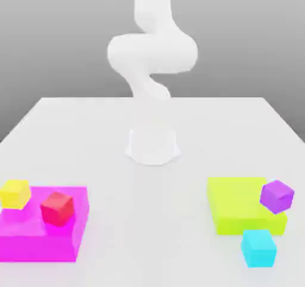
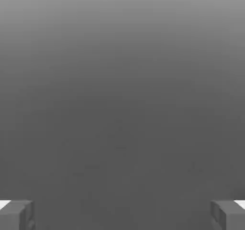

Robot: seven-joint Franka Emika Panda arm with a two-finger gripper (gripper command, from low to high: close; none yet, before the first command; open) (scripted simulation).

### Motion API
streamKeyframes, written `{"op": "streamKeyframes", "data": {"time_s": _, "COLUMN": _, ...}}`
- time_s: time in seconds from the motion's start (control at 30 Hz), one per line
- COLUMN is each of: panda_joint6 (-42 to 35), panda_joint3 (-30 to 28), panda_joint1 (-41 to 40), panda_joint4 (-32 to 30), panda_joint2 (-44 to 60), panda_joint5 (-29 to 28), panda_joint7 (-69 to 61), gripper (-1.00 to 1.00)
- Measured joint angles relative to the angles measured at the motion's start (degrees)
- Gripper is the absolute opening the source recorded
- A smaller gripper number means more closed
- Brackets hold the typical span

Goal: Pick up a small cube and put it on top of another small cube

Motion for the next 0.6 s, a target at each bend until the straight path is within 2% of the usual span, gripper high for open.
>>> {"op": "streamKeyframes", "data": {"time_s": 0.33, "panda_joint6": 7.8, "panda_joint3": 10.8, "panda_joint1": -2.0, "panda_joint4": -3.3, "panda_joint2": 21.0, "panda_joint5": -5.8, "panda_joint7": 12.7, "gripper": 0.0}}
{"op": "streamKeyframes", "data": {"time_s": 0.6, "panda_joint6": 13.8, "panda_joint3": 16.2, "panda_joint1": -0.1, "panda_joint4": -5.9, "panda_joint2": 37.8, "panda_joint5": -11.5, "panda_joint7": 23.4, "gripper": 0.0}}
